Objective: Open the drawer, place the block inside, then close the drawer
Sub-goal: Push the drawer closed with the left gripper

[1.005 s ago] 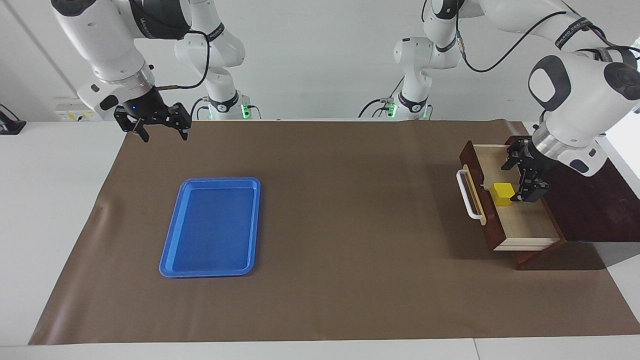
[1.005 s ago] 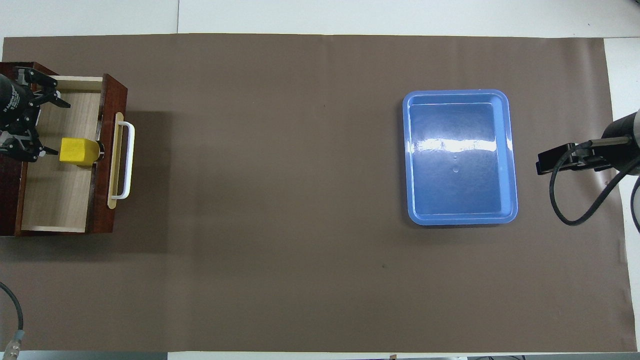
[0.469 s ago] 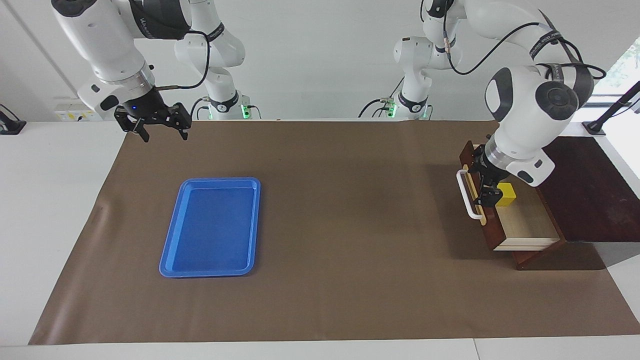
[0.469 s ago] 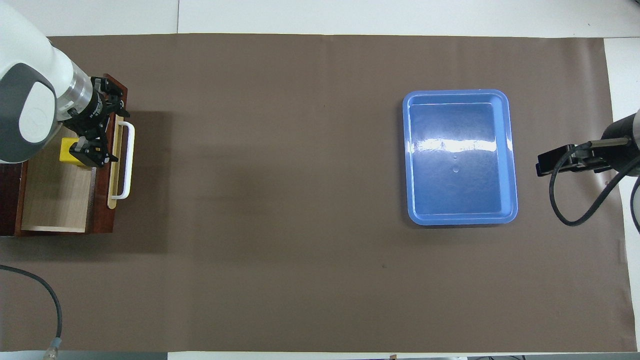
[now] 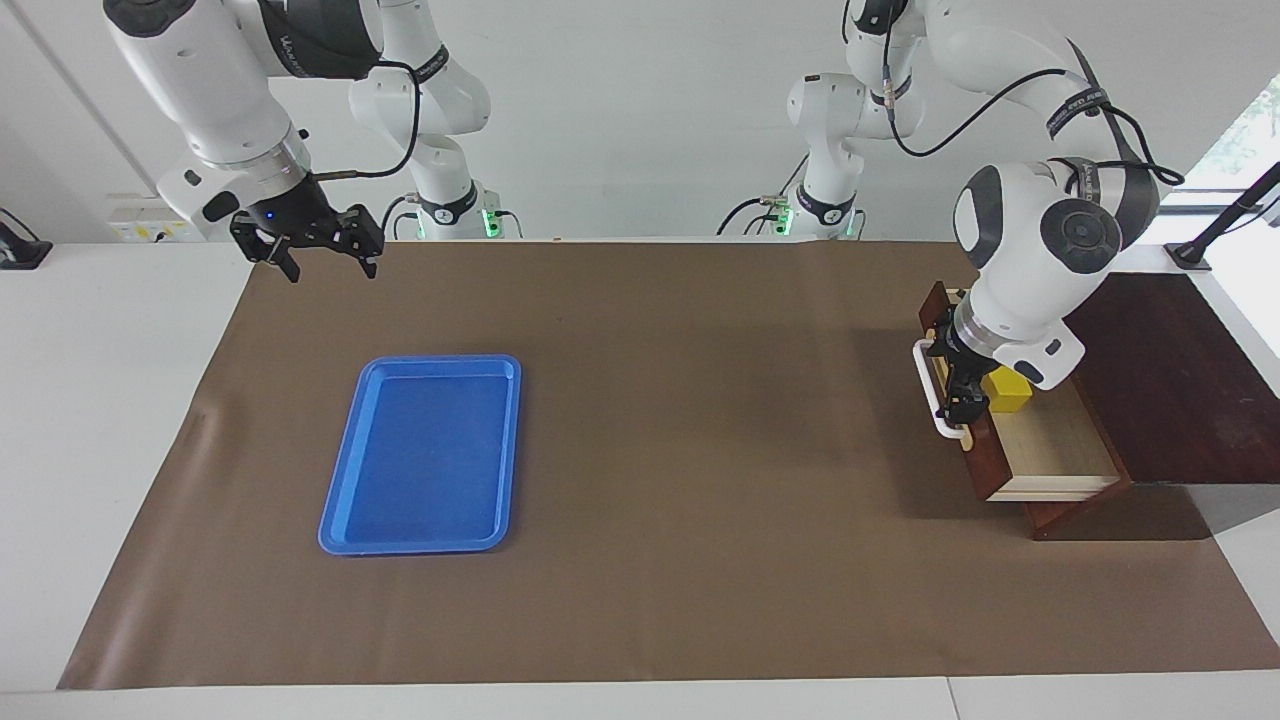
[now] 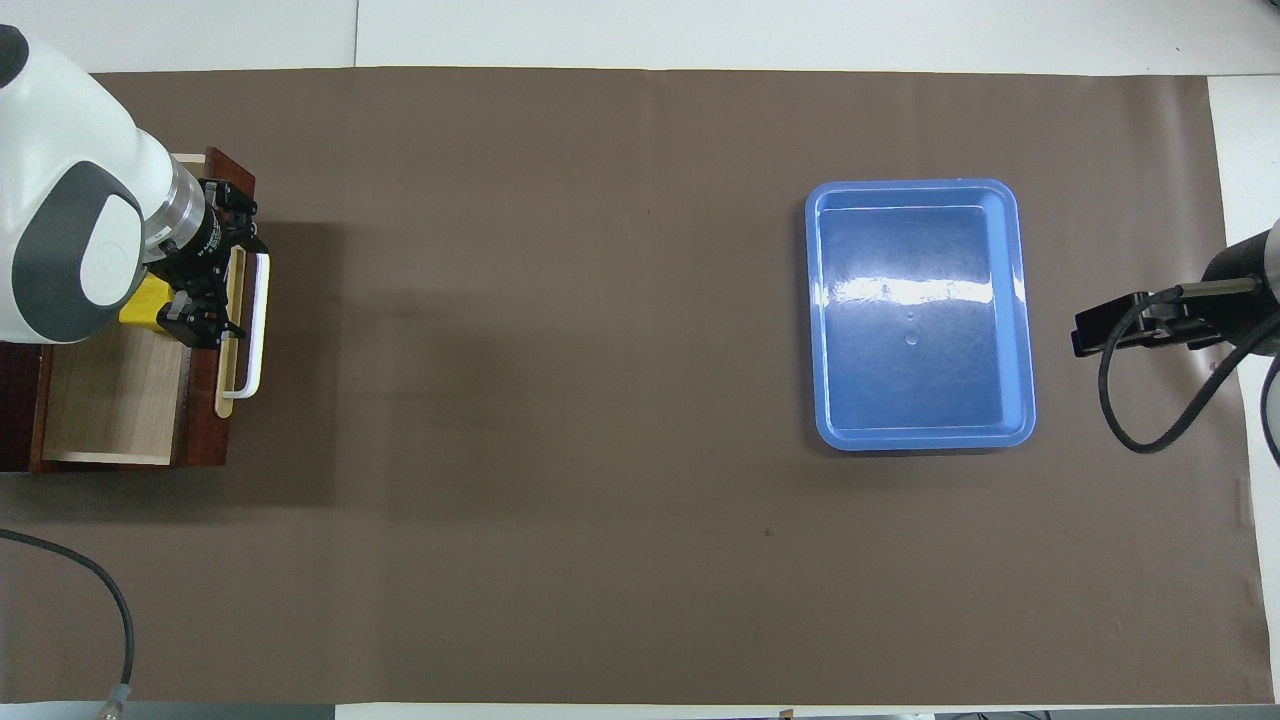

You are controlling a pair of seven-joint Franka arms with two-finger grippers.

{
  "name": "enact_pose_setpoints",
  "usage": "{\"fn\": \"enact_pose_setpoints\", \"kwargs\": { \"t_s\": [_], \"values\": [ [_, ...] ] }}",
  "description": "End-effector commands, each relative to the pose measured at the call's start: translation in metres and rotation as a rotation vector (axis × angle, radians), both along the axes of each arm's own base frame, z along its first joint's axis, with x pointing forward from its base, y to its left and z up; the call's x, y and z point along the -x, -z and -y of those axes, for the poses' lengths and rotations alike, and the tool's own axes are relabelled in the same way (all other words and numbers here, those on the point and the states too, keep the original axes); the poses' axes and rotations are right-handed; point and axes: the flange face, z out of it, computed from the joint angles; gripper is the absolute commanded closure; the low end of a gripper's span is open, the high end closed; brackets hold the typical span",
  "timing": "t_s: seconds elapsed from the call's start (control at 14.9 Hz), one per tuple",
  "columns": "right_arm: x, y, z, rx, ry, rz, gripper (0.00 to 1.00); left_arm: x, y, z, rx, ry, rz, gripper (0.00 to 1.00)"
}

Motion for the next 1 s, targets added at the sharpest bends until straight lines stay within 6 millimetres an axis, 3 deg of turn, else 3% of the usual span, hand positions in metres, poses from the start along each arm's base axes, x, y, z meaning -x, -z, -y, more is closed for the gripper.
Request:
{"fn": "enact_pose_setpoints", "kwargs": {
  "t_s": [0.0,0.54,0.94],
  "values": [
    [0.005,-0.002,0.004,0.018,-0.015,-0.008,0.0,0.008,-0.002,-0.015,-0.013,-0.021,0.028,0.0],
    [0.005,-0.002,0.004,0.018,-0.017,-0.009,0.0,-0.001,-0.009,-0.054,-0.021,-0.047,0.082,0.0],
    [0.005,-0.002,0.004,0.018,-0.017,-0.008,0.0,-0.005,-0.013,-0.1,-0.035,-0.025,0.101,0.0]
  ]
}}
